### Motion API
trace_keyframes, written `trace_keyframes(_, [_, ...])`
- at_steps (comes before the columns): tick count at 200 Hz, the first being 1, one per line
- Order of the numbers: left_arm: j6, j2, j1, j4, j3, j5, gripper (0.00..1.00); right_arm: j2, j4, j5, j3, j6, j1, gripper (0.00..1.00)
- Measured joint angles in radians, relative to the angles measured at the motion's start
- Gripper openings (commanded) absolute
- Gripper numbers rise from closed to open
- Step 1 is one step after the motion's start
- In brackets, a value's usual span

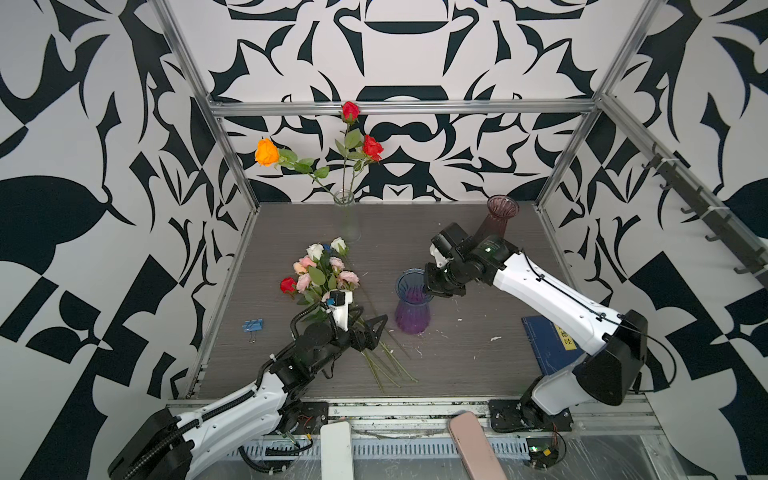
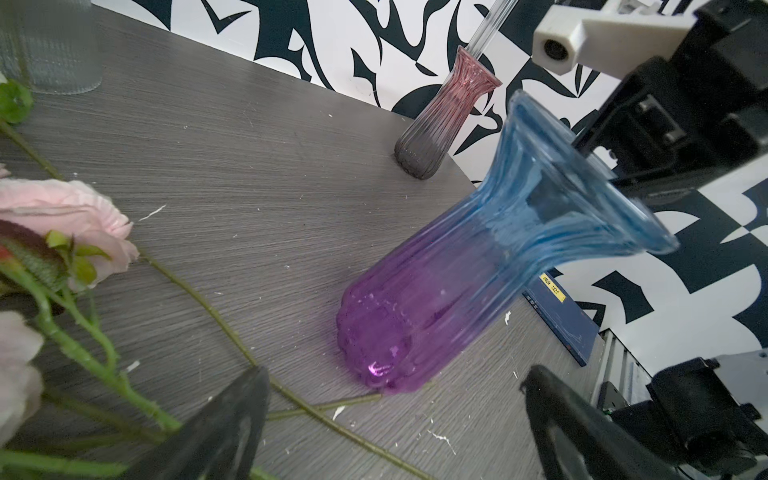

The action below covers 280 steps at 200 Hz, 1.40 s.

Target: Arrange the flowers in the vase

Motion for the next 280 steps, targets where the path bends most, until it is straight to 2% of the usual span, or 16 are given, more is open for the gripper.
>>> trace_keyframes(37, [0.000, -0.001, 0.000, 0.000, 0.000, -0.001, 0.99, 0.019, -0.018, 0.032, 0.030, -0.019, -0.021, 0.00])
trace_keyframes(57, [0.000, -0.001, 0.000, 0.000, 0.000, -0.001, 1.00, 0.019, -0.027, 0.041, 0.035, -0.028, -0.027, 0.06])
trace_keyframes(61, [0.000, -0.001, 0.000, 0.000, 0.000, -0.002, 0.99, 0.019, -0.029, 0.042, 0.036, -0.029, -0.028, 0.10])
trace_keyframes(70, [0.000, -0.001, 0.000, 0.000, 0.000, -0.002, 0.99, 0.019, -0.033, 0.043, 0.037, -0.032, -0.031, 0.35])
trace_keyframes(78, [0.000, -0.001, 0.000, 0.000, 0.000, -0.002, 0.99, 0.019, -0.032, 0.042, 0.040, -0.034, -0.034, 0.51])
trace_keyframes(88, [0.000, -0.001, 0.000, 0.000, 0.000, -0.002, 0.99, 0.019, -0.030, 0.041, 0.049, -0.038, -0.038, 0.61])
trace_keyframes(100, [0.000, -0.001, 0.000, 0.000, 0.000, -0.002, 0.99, 0.018, -0.031, 0.041, 0.057, -0.052, -0.042, 0.65])
trace_keyframes(148, [-0.007, -0.001, 0.000, -0.021, 0.008, -0.014, 0.99, -0.009, -0.045, 0.050, 0.095, -0.085, -0.080, 0.65])
trace_keyframes(180, [-0.031, 0.022, 0.002, -0.073, 0.054, -0.053, 0.99, -0.171, -0.042, 0.065, 0.048, -0.115, -0.180, 0.63])
trace_keyframes(205, [-0.065, 0.106, 0.029, -0.095, 0.093, -0.056, 0.99, -0.404, 0.019, 0.047, -0.172, -0.113, -0.275, 0.62])
trace_keyframes(222, [-0.103, 0.180, 0.078, -0.126, 0.129, -0.046, 0.99, -0.521, 0.061, 0.022, -0.367, -0.098, -0.300, 0.61])
trace_keyframes(247, [-0.175, 0.282, 0.139, -0.190, 0.191, -0.044, 0.99, -0.627, 0.172, -0.024, -0.657, -0.038, -0.303, 0.59])
trace_keyframes(280, [-0.239, 0.379, 0.151, -0.291, 0.290, -0.058, 0.98, -0.723, 0.319, -0.055, -0.987, 0.064, -0.303, 0.57])
